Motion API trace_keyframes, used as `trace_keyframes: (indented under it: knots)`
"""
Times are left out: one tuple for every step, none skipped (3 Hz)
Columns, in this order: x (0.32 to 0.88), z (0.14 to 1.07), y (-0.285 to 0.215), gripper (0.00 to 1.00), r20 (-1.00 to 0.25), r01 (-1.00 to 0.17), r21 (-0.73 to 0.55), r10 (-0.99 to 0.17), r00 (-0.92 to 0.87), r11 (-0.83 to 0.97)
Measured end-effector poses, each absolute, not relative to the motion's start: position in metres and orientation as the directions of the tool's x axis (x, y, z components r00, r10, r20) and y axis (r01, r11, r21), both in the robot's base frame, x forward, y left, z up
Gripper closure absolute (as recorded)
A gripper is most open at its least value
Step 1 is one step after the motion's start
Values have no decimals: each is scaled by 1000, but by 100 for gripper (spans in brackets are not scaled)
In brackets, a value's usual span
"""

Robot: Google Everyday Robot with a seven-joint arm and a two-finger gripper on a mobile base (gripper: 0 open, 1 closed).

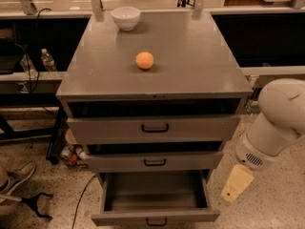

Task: Close bottom drawer

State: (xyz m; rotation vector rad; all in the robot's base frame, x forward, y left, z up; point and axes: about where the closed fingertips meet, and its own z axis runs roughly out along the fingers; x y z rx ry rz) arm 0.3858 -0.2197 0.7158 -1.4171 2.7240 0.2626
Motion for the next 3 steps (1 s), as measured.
trace_keyframes:
  knots:
    - [376, 645, -217, 0, -71, -776, 160, -777, -625, 610]
    - [364, 587, -219, 0, -38, -726, 196, -735, -677, 659]
    - [357, 531, -215, 0, -70, -684, 261, -693, -718, 682]
